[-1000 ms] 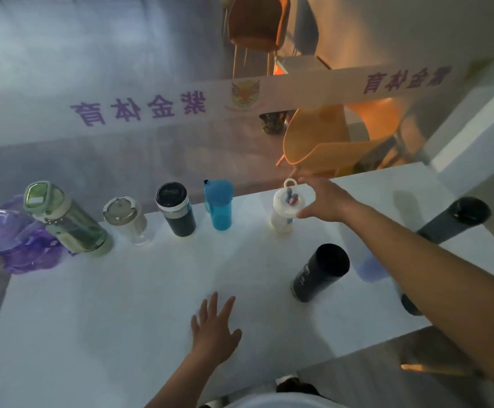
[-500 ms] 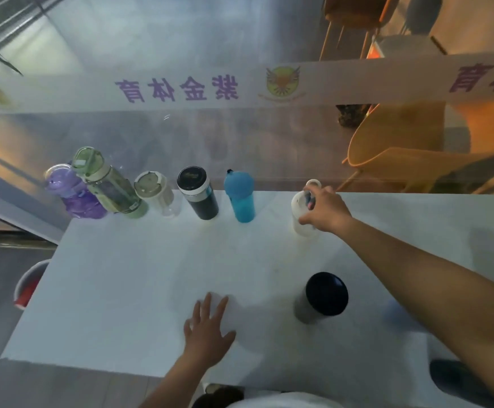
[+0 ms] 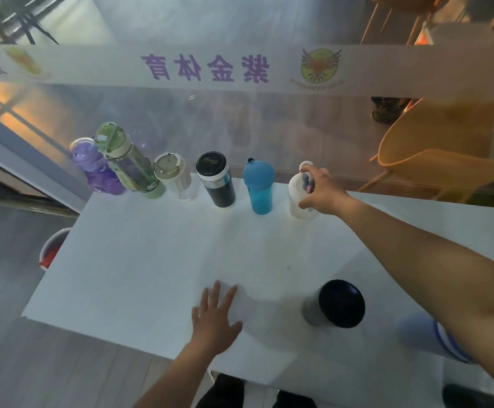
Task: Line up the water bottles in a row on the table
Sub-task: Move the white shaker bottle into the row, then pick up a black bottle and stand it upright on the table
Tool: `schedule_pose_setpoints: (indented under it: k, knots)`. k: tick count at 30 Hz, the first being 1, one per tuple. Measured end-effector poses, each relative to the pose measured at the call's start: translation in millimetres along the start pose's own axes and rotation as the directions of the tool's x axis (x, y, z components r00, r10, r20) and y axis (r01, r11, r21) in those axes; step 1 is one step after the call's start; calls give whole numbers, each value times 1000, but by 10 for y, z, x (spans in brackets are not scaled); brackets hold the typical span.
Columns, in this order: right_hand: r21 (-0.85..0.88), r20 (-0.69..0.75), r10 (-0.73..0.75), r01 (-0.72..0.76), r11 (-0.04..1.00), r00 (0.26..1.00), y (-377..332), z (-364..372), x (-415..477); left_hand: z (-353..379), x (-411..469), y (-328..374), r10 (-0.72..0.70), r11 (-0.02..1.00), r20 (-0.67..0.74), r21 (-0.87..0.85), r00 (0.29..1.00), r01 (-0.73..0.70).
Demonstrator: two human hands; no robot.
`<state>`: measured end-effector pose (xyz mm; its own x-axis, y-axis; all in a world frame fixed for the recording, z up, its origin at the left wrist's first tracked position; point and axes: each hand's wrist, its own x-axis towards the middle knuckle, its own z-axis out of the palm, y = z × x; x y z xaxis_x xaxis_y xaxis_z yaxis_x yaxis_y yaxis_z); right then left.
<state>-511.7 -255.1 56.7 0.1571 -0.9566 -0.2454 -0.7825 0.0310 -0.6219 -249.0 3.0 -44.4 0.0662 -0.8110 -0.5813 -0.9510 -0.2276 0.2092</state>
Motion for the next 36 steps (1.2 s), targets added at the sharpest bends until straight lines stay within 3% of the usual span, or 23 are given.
schedule_pose_setpoints:
  k: [10, 13, 18, 22, 25, 27, 32, 36]
  knots:
    - [90, 63, 15, -20, 996, 998, -13, -75, -81, 7, -8, -16, 18, 1000, -1, 15, 1000, -18]
    - [168, -27, 81, -75, 983, 996, -106, -172, -260, -64, 15, 16, 20, 1000, -6, 23, 1000, -20]
    - [289, -199, 192, -129, 949, 961, -291, -447, -1078, -214, 161, 142, 77, 997, 3, 7, 997, -77]
    - [392, -82, 187, -141, 909, 979, -403, -486, -2011, -278, 268, 256, 124, 992, 14, 21, 992, -125]
    - [356, 27, 125, -126, 926, 992, -448, -331, -2524, -274, 292, 317, 152, 987, 27, 37, 988, -153]
    - [286, 26, 107, -110, 952, 994, -416, -152, -2700, -271, 299, 330, 166, 984, 37, 59, 985, -168]
    - [127, -155, 61, -41, 991, 986, -255, 245, -2835, -273, 306, 311, 187, 975, 60, 108, 980, -193]
    - [117, -273, 72, -41, 992, 959, -215, 298, -2797, -272, 305, 307, 188, 972, 79, 131, 979, -197]
